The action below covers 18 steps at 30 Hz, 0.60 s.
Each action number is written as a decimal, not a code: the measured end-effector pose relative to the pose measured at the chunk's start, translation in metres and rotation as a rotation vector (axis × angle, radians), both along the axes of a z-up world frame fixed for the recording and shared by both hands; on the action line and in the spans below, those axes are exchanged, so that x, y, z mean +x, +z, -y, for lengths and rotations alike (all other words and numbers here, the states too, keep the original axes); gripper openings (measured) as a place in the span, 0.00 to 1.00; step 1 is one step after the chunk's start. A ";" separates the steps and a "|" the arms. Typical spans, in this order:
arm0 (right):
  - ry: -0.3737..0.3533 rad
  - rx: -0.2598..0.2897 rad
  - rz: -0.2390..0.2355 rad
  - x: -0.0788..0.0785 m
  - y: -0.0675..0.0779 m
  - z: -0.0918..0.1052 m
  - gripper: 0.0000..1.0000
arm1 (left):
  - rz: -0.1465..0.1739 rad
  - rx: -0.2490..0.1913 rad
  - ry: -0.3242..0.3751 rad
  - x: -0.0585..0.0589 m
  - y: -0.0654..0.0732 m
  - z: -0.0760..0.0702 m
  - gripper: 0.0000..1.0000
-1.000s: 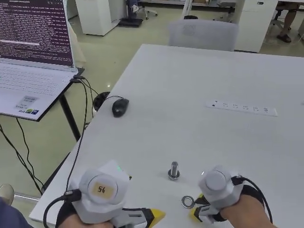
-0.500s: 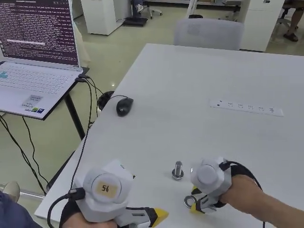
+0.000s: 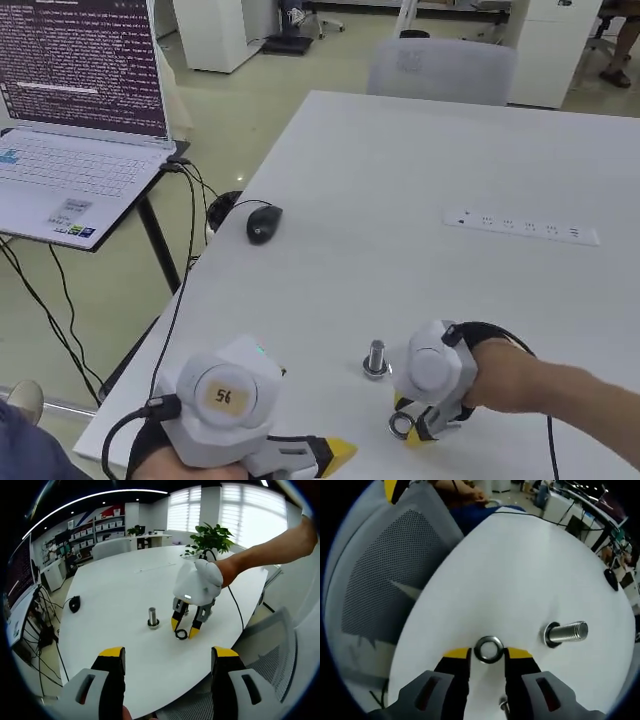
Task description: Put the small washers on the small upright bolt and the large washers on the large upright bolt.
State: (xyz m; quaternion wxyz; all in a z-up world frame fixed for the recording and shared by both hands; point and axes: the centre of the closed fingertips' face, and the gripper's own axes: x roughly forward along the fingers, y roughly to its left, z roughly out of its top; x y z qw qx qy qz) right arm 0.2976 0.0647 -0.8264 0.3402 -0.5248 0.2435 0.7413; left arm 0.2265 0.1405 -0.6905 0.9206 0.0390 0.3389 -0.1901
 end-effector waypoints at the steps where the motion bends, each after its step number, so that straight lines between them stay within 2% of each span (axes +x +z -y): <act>1: -0.019 0.000 0.004 0.003 -0.001 0.001 0.25 | 0.002 0.000 -0.001 0.001 0.001 0.000 0.70; 3: -0.056 0.010 -0.002 0.003 -0.002 0.000 0.25 | 0.003 0.002 -0.003 0.001 0.001 0.000 0.70; 5: -0.135 0.021 -0.023 0.004 -0.002 -0.001 0.24 | 0.006 0.001 0.001 0.001 0.002 0.000 0.70; 8: -0.281 0.066 -0.074 0.003 -0.001 -0.003 0.24 | 0.005 0.003 0.001 0.001 0.001 -0.001 0.70; 10: -0.329 0.081 -0.090 0.003 -0.001 -0.002 0.23 | 0.005 0.001 0.002 0.000 0.001 -0.001 0.70; 14: -0.332 0.092 -0.081 0.000 -0.001 0.000 0.23 | 0.001 0.002 0.001 -0.002 -0.001 -0.001 0.69; 18: -0.366 0.111 -0.094 -0.002 0.002 -0.004 0.23 | -0.001 0.003 -0.004 -0.002 -0.001 0.000 0.69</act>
